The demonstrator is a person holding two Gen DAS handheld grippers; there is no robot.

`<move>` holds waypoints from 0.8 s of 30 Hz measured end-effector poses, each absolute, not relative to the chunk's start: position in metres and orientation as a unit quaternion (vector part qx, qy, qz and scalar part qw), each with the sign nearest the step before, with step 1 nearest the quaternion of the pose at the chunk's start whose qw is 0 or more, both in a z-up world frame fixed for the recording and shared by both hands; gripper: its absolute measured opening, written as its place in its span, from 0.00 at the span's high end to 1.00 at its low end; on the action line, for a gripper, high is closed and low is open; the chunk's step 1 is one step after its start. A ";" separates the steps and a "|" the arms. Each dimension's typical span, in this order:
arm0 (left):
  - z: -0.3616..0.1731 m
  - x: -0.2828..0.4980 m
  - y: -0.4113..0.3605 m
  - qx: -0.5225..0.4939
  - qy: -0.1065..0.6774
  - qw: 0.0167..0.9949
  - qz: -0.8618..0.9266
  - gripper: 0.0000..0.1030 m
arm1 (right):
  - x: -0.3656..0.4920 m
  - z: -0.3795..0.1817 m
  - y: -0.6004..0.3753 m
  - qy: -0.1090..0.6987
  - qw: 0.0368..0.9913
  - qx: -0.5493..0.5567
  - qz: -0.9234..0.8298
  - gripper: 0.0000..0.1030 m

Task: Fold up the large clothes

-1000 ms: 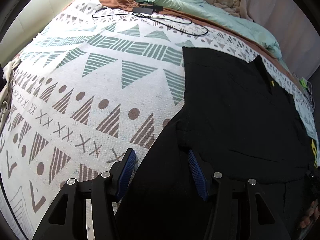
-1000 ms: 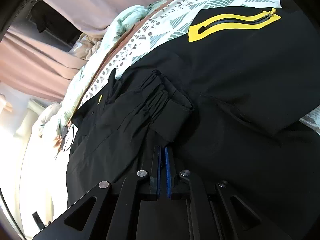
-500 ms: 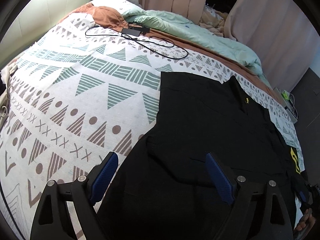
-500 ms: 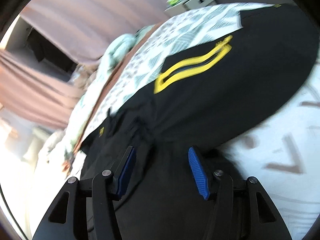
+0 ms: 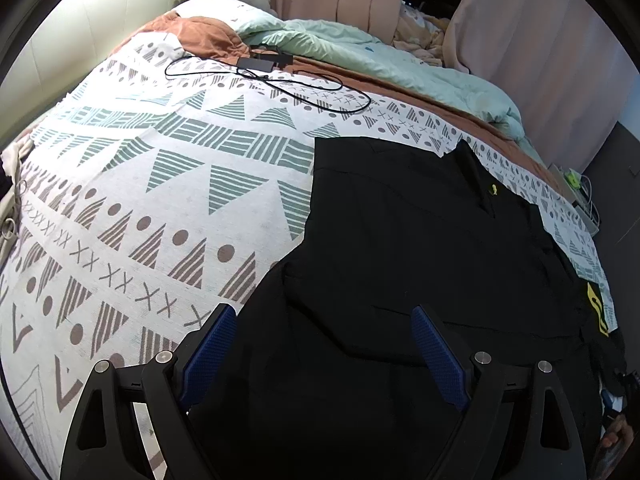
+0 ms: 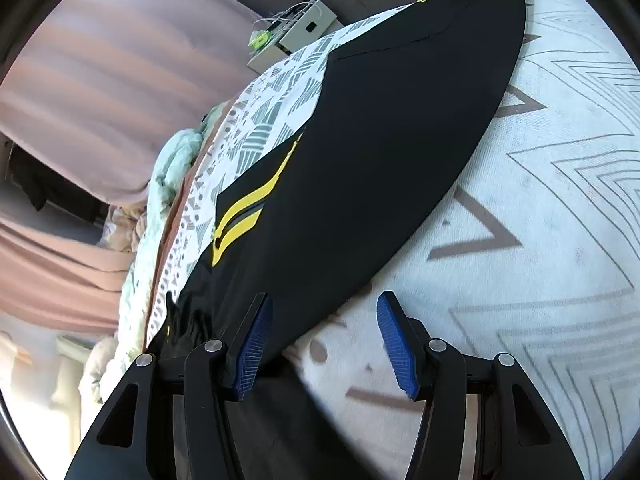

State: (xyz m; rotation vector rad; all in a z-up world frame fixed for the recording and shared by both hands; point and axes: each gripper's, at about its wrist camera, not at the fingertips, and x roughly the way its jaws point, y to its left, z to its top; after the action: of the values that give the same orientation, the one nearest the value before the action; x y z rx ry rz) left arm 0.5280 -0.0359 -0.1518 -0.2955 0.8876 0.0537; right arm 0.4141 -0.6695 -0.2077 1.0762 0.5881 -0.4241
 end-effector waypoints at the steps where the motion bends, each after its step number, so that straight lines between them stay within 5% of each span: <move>1: -0.152 0.528 -0.035 -0.142 0.428 0.892 0.027 0.13 | 0.416 -0.209 -0.673 0.267 0.798 0.504 -0.197 0.46; 4: -0.153 0.529 -0.032 -0.146 0.429 0.891 0.030 0.13 | 0.417 -0.211 -0.679 0.265 0.800 0.498 -0.206 0.62; 6: -0.153 0.529 -0.030 -0.151 0.428 0.890 0.032 0.13 | 0.418 -0.214 -0.680 0.264 0.799 0.504 -0.195 0.93; 15: -0.146 0.523 -0.025 -0.172 0.420 0.891 0.026 0.13 | 0.412 -0.150 -0.648 0.180 0.855 0.474 -0.112 0.96; 24: -0.139 0.520 -0.019 -0.203 0.414 0.887 0.013 0.13 | 0.447 -0.107 -0.559 0.193 0.890 0.413 0.019 0.96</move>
State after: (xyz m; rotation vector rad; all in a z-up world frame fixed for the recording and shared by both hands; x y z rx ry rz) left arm 0.5195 -0.0187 -0.1395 -0.4222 0.8600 0.0264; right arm 0.4466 -0.5590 -0.1069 0.8587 0.4003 0.0397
